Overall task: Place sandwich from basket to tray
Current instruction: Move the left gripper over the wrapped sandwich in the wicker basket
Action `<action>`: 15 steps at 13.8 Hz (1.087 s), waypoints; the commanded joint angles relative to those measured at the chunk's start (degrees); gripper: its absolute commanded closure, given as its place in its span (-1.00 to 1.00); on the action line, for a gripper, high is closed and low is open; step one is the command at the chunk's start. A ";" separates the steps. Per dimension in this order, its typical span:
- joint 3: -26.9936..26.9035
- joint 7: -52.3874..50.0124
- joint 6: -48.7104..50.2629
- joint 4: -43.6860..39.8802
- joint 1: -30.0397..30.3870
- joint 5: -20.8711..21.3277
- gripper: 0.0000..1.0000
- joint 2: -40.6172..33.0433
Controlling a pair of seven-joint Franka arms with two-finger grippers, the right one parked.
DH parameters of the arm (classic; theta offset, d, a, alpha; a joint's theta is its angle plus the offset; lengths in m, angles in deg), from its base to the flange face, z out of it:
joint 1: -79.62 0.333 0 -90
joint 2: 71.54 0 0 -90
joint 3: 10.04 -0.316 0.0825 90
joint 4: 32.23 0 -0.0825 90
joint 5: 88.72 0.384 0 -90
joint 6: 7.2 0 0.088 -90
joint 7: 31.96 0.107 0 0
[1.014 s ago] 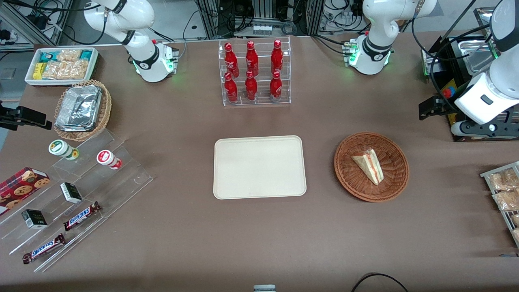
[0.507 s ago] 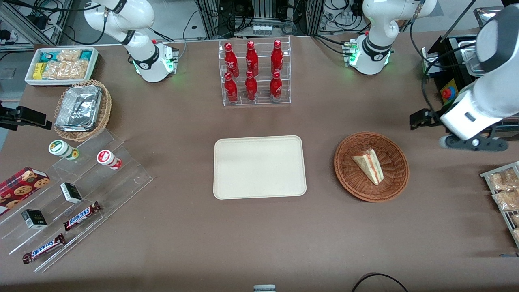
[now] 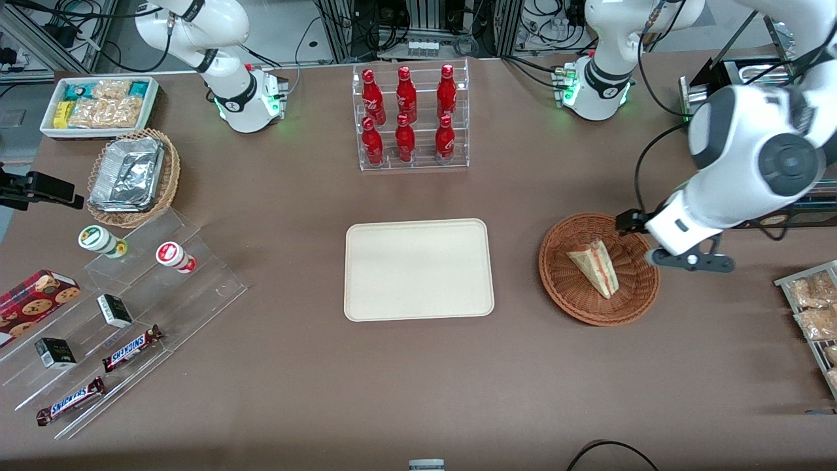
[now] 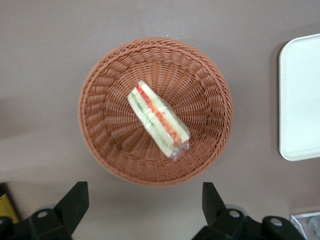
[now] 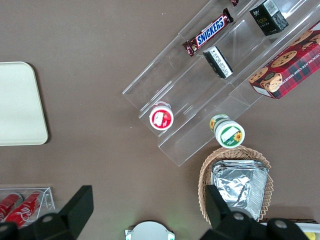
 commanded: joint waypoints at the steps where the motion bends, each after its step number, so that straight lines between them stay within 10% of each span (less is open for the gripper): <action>1: -0.28 -3.01 -10.32 11.44 -0.94 0.62 -1.00 -4.47; 8: -0.28 -11.78 -24.50 21.93 -1.56 0.71 -1.00 -4.65; 15: -0.19 -49.81 -32.50 23.96 -3.23 0.62 -1.00 -2.64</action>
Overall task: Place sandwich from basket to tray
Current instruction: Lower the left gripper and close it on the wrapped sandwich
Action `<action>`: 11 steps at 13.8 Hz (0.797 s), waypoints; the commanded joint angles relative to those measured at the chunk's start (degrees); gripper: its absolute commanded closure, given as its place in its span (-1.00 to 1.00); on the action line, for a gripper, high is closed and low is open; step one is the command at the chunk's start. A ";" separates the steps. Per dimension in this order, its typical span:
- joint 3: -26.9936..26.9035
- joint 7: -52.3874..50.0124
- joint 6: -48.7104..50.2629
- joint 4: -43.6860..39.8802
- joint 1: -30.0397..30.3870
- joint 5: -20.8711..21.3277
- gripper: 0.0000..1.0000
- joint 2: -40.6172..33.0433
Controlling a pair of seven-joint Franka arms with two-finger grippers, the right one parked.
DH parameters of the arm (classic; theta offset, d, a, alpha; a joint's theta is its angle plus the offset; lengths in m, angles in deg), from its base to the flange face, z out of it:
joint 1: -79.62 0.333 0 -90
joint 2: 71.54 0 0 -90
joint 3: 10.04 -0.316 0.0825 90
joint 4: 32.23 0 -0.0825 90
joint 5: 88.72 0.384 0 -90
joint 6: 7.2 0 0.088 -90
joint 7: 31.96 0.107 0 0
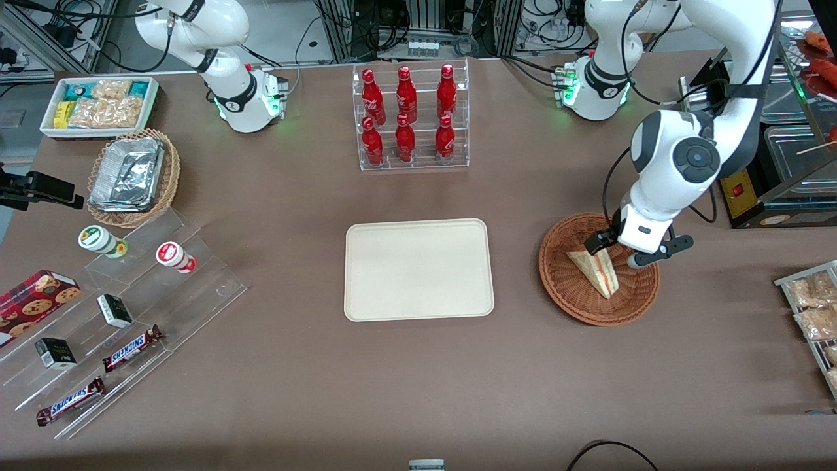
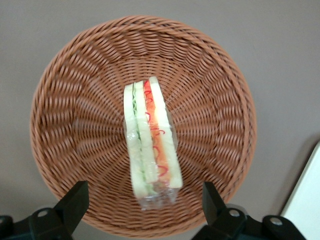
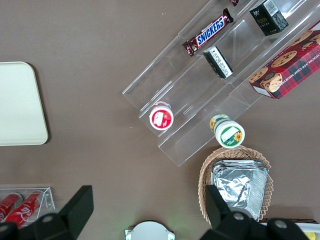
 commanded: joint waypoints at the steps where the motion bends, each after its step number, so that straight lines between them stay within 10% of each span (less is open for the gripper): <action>1: -0.22 -15.86 -3.75 1.24 -1.06 0.59 -1.00 0.43; 11: -0.31 -18.47 -8.24 1.33 -1.50 0.76 -1.00 6.58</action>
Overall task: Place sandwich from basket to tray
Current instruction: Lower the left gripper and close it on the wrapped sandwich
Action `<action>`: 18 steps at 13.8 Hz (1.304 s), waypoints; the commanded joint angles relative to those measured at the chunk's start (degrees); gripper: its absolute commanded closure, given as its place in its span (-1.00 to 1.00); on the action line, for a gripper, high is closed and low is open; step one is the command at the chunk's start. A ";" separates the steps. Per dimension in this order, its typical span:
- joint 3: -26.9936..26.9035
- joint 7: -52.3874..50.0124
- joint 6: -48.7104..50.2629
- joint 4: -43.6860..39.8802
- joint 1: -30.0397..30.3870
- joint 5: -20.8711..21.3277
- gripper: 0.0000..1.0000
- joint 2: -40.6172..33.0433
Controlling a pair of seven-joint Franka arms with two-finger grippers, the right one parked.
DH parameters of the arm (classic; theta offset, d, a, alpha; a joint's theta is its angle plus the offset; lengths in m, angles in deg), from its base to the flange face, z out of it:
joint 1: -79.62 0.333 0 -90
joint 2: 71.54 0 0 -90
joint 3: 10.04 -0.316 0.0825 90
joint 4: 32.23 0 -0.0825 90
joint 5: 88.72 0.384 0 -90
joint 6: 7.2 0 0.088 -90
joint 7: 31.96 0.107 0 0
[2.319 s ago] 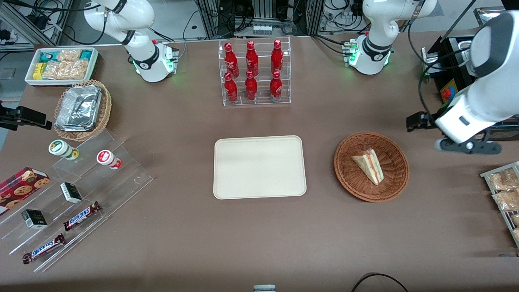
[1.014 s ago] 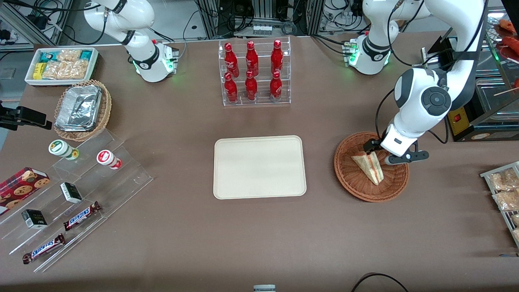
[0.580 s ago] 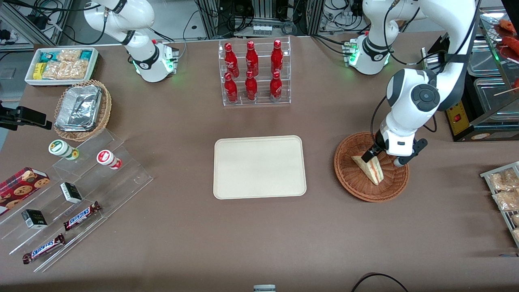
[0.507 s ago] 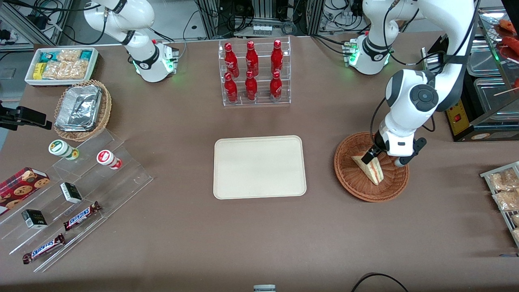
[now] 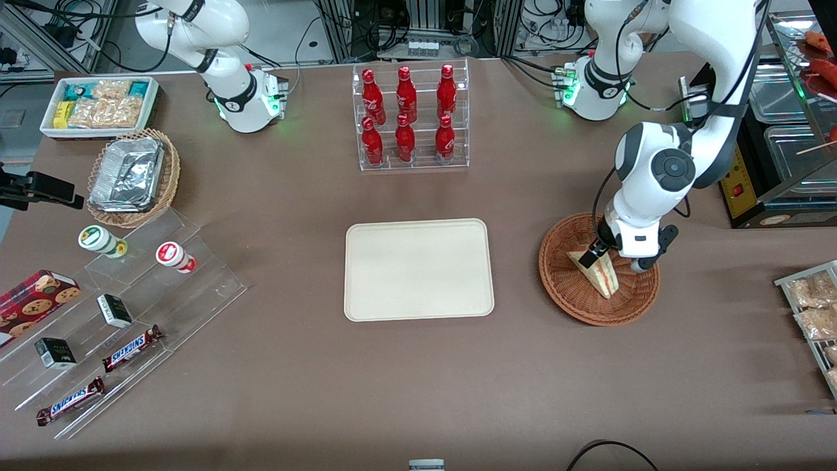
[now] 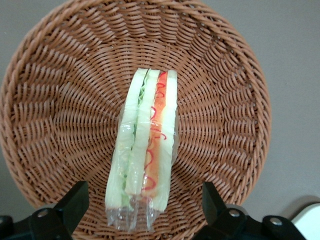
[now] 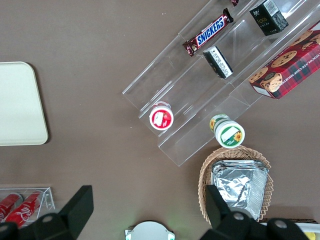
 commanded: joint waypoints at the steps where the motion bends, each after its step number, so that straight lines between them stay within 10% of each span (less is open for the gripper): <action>1: -0.36 -1.71 -2.71 0.17 -0.71 0.73 -1.00 2.21; 5: -0.45 -1.71 -2.81 0.17 -0.71 0.73 -0.85 3.79; 8: -0.54 -1.01 -2.37 0.35 -0.79 0.82 1.00 3.80; 18: -0.19 10.05 28.12 -24.77 -4.30 2.05 1.00 5.64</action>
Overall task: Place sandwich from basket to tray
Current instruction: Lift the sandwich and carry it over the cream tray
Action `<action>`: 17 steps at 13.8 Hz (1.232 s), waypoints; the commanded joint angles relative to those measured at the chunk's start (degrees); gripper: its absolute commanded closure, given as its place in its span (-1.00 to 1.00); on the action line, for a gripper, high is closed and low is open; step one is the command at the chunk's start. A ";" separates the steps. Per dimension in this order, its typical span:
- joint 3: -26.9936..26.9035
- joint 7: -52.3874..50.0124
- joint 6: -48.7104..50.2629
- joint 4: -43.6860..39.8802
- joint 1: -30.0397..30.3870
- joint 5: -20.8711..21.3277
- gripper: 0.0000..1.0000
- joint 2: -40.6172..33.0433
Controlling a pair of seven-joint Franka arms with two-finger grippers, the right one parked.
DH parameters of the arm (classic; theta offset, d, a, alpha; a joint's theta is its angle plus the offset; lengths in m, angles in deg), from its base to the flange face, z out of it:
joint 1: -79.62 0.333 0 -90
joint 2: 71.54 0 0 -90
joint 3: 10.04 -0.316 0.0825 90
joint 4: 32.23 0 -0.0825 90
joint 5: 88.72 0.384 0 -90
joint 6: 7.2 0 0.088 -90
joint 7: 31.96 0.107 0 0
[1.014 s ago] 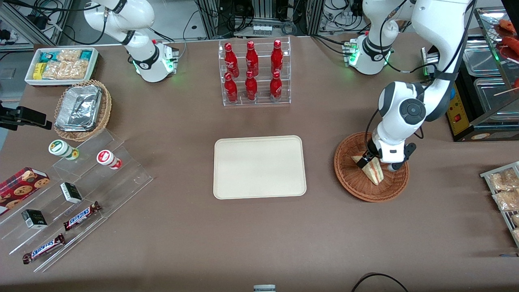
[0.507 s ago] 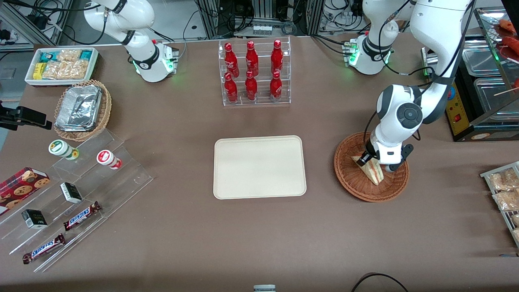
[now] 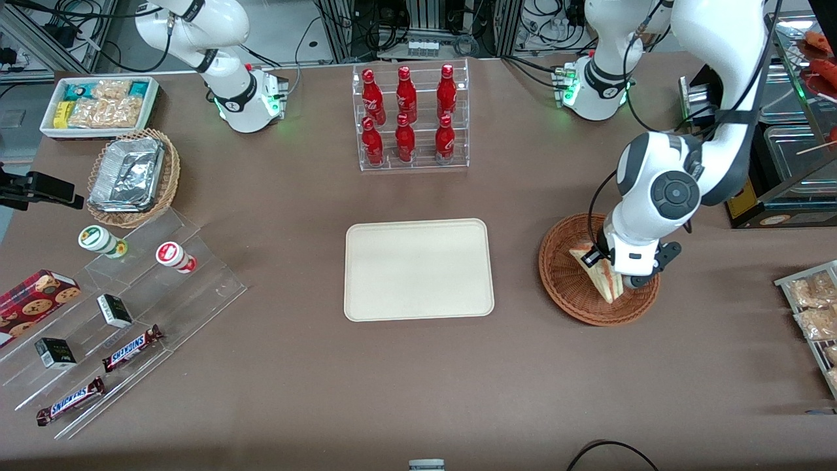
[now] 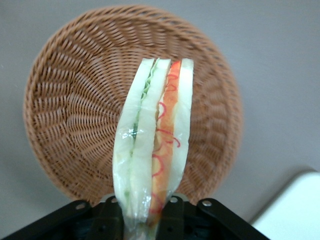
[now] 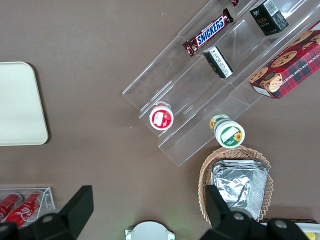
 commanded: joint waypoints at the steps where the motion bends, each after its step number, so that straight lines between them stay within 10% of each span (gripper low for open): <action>1: -0.43 3.48 4.20 -6.06 -2.73 0.61 1.00 3.51; 17: -0.43 -11.70 -5.61 -28.92 -31.72 -2.91 1.00 27.77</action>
